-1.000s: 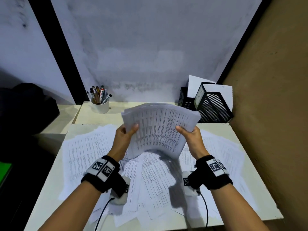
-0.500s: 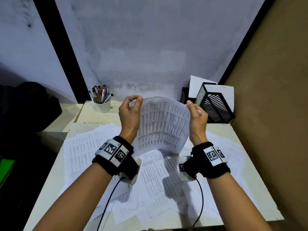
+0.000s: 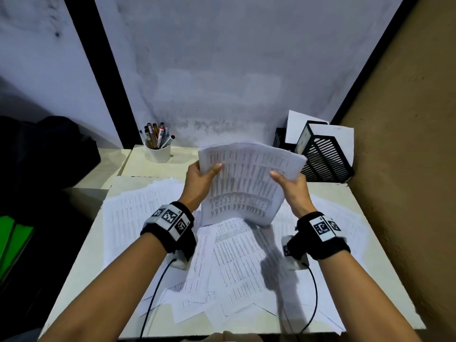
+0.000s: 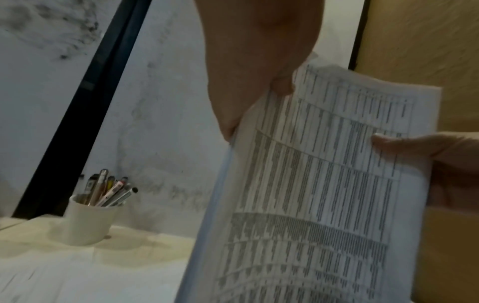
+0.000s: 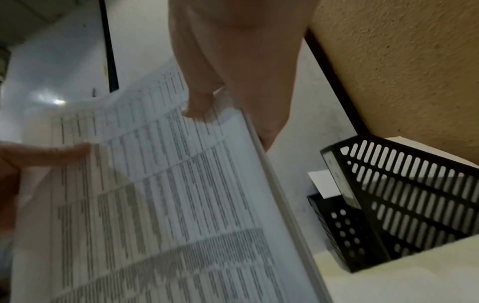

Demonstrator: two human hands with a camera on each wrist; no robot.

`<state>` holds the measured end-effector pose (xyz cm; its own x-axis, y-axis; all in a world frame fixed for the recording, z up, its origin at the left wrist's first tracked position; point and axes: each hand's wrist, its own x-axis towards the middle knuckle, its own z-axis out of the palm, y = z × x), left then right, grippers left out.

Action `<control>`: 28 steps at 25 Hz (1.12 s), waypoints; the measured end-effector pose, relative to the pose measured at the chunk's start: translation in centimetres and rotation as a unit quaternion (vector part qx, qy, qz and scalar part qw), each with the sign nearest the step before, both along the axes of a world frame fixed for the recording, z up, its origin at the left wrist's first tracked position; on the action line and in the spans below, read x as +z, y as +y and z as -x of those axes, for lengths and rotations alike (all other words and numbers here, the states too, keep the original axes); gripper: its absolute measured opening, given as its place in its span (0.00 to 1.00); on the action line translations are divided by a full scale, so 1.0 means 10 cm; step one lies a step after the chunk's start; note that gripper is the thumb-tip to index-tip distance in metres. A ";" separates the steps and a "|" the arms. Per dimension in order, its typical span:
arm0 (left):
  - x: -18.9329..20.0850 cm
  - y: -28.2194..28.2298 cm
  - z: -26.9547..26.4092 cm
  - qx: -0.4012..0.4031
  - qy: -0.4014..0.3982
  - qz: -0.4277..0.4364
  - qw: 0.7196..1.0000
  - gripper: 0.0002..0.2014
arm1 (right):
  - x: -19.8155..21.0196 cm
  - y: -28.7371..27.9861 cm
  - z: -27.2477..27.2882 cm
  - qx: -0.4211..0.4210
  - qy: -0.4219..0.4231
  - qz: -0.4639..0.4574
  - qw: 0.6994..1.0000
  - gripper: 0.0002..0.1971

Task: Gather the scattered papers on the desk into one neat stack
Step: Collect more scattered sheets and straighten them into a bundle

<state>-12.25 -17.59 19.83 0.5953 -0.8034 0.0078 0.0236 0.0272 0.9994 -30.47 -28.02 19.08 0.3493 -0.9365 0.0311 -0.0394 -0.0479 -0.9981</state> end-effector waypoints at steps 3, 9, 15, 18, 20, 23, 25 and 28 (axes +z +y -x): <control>-0.11 0.07 0.01 0.026 0.017 0.024 0.999 0.12 | -0.12 0.01 0.10 0.020 -0.017 -0.015 1.000 0.08; -1.05 0.40 -0.12 -0.052 -0.050 -0.251 0.965 0.20 | -0.67 0.18 0.10 -0.009 0.122 -0.072 0.990 0.07; -1.77 1.41 -1.02 0.123 -0.135 -0.553 0.813 0.36 | -0.60 0.04 0.06 -0.031 0.205 -0.010 0.978 0.03; -1.89 1.62 -1.31 0.157 -0.155 -0.624 0.750 0.45 | -0.71 0.17 0.05 -0.074 0.241 -0.036 0.967 0.04; -1.94 1.60 -1.36 0.192 -0.115 -0.617 0.754 0.52 | -0.82 0.21 0.09 -0.100 0.268 -0.051 0.957 0.05; -1.92 1.47 -1.33 0.151 -0.100 -0.584 0.792 0.48 | -0.99 0.29 0.11 -0.128 0.273 -0.094 0.949 0.08; -1.97 1.40 -1.26 0.072 -0.138 -0.559 0.814 0.43 | -1.00 0.36 0.10 -0.154 0.262 -0.112 0.946 0.07; -2.00 1.31 -1.12 0.015 -0.160 -0.510 0.845 0.40 | -0.92 0.48 0.07 -0.189 0.240 -0.108 0.946 0.06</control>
